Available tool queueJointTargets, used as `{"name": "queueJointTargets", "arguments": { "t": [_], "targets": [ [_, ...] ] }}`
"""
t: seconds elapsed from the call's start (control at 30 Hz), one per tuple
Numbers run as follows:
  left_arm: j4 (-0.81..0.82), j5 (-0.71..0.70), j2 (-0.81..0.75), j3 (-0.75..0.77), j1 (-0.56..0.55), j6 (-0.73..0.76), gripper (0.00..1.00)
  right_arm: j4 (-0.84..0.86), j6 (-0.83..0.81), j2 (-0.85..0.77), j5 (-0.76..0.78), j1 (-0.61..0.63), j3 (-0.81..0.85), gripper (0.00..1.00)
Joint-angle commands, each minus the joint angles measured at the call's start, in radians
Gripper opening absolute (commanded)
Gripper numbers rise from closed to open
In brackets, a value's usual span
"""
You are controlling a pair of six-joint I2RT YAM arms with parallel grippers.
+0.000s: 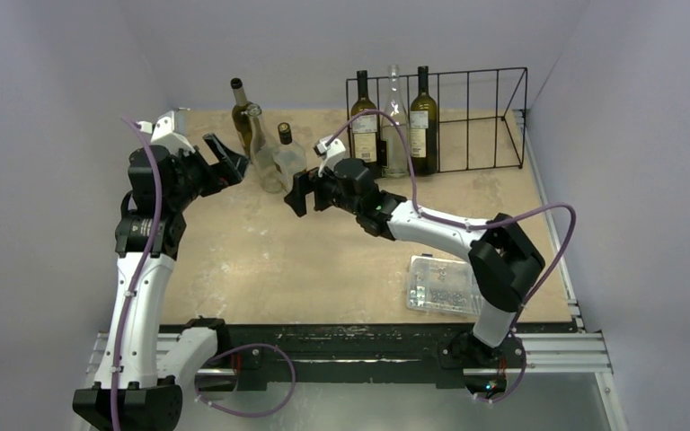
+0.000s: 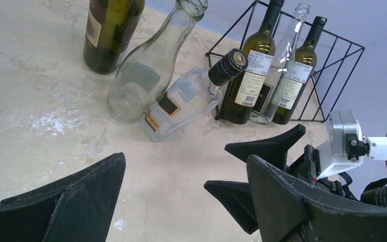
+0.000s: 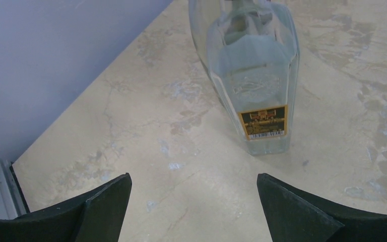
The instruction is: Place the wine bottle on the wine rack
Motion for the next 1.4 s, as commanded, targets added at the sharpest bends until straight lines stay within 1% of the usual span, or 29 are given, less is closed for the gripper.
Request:
{"name": "queueJointTargets", "arguments": {
  "t": [0.0, 0.23, 0.37, 0.57, 0.63, 0.77, 0.97, 1.1, 1.27, 1.37],
  "targets": [
    [0.020, 0.005, -0.019, 0.036, -0.003, 0.021, 0.90, 0.025, -0.023, 0.043, 0.073, 0.013, 0.108, 0.99],
    [0.023, 0.008, -0.029, 0.034, -0.001, 0.017, 0.90, -0.059, -0.012, 0.157, 0.186, 0.014, 0.260, 0.99],
    [0.025, 0.011, -0.031, 0.033, -0.001, 0.016, 0.90, -0.100, -0.010, 0.202, 0.208, 0.014, 0.331, 0.99],
    [0.024, 0.009, -0.037, 0.034, 0.000, 0.016, 0.90, -0.121, -0.036, 0.241, 0.247, 0.011, 0.385, 0.99],
    [0.023, 0.007, -0.037, 0.033, -0.002, 0.017, 0.90, -0.122, -0.036, 0.256, 0.234, 0.003, 0.401, 0.99],
    [0.022, 0.006, -0.033, 0.034, -0.001, 0.017, 0.90, -0.169, -0.035, 0.289, 0.247, -0.007, 0.454, 0.99],
    [0.022, 0.007, -0.031, 0.034, -0.001, 0.018, 0.90, -0.161, -0.062, 0.302, 0.262, -0.019, 0.469, 0.99],
    [0.022, 0.006, -0.031, 0.034, -0.001, 0.019, 0.90, -0.158, -0.064, 0.316, 0.250, -0.032, 0.477, 0.99],
    [0.022, 0.006, -0.030, 0.035, 0.000, 0.020, 0.90, -0.144, -0.075, 0.348, 0.185, -0.052, 0.499, 0.99],
    [0.021, 0.003, -0.027, 0.035, -0.001, 0.020, 0.90, -0.108, -0.037, 0.351, 0.111, -0.081, 0.482, 0.93]
  ]
}}
